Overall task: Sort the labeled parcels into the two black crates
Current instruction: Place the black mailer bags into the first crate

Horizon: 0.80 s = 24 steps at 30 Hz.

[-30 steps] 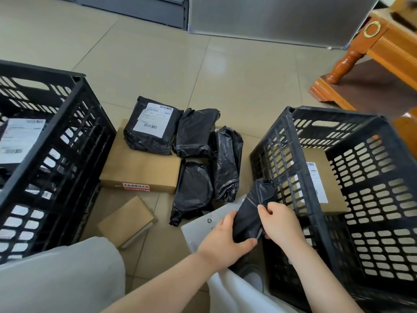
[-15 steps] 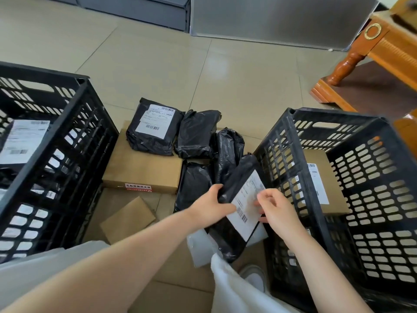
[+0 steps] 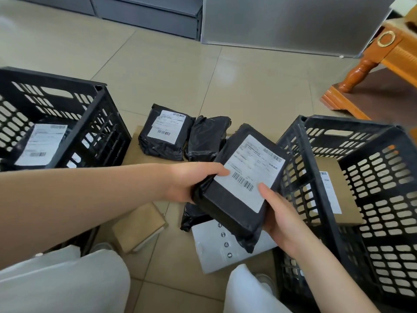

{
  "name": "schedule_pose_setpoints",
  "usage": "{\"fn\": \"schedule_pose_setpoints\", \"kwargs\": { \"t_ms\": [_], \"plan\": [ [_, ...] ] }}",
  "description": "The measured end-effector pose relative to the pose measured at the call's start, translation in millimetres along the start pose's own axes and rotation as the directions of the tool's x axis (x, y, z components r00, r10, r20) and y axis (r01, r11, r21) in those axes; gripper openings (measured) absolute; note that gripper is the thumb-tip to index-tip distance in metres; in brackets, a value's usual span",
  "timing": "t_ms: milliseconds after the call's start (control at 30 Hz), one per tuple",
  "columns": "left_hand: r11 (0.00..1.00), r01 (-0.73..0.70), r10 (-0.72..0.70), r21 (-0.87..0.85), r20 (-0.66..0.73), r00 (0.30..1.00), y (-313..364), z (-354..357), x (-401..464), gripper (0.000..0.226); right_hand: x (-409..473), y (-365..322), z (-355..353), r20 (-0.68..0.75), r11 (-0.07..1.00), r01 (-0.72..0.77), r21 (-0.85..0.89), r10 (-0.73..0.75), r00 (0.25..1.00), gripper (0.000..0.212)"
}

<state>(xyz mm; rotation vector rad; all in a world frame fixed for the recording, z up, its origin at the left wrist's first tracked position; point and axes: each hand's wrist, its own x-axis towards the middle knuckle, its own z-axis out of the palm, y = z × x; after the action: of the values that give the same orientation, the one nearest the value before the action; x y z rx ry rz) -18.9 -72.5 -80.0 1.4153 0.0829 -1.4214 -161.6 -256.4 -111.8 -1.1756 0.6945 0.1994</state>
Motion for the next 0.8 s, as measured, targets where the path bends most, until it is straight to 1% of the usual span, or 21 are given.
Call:
{"fn": "schedule_pose_setpoints", "kwargs": {
  "t_ms": [167,267,300,367,467,567,667,733,767,800],
  "plan": [
    [0.984,0.042,-0.025,0.171,-0.099,0.995,-19.6,-29.9,-37.1,0.032,9.3,-4.8,32.5,0.039,0.985,0.032,-0.168,-0.025,0.999,0.034],
    [0.992,0.045,-0.037,0.115,-0.076,0.996,-38.9,-42.8,-58.6,0.042,18.2,-11.7,55.0,0.087,0.974,0.034,-0.224,-0.015,0.996,0.033],
    [0.997,0.028,-0.02,0.075,-0.1,0.995,-44.9,-45.6,-63.4,0.043,20.2,-14.6,63.9,0.106,0.97,0.034,-0.241,-0.008,0.994,0.033],
    [0.999,-0.038,0.031,-0.032,-0.201,0.979,-54.0,-54.1,-68.5,0.043,25.0,-20.0,82.6,0.128,0.963,0.034,-0.268,0.001,0.992,0.033],
    [0.977,-0.153,0.092,-0.148,-0.356,0.93,-59.3,-75.7,-78.6,0.046,35.5,-24.2,115.2,0.179,0.937,0.068,-0.343,-0.006,0.984,0.045],
    [0.968,-0.208,0.13,-0.139,-0.434,0.892,-57.1,-91.5,-90.3,0.044,39.9,-30.4,141.7,0.229,0.919,0.101,-0.38,-0.013,0.973,0.042],
    [0.959,-0.265,0.187,-0.1,-0.479,0.858,-60.8,-109.8,-110.1,0.052,42.0,-37.8,171.4,0.283,0.885,0.125,-0.447,0.007,0.959,0.044],
    [0.947,-0.308,0.222,-0.092,-0.506,0.834,-61.9,-125.3,-126.8,0.059,41.0,-45.2,191.6,0.333,0.863,0.136,-0.487,0.04,0.942,0.032],
    [0.94,-0.328,0.233,-0.096,-0.523,0.82,-63.2,-136.0,-135.7,0.061,40.0,-48.5,202.2,0.36,0.845,0.149,-0.514,0.054,0.931,0.029],
    [0.933,-0.345,0.242,-0.099,-0.539,0.807,-63.6,-144.9,-142.8,0.064,38.7,-52.1,210.3,0.377,0.821,0.17,-0.545,0.058,0.924,0.031]
  ]
}}
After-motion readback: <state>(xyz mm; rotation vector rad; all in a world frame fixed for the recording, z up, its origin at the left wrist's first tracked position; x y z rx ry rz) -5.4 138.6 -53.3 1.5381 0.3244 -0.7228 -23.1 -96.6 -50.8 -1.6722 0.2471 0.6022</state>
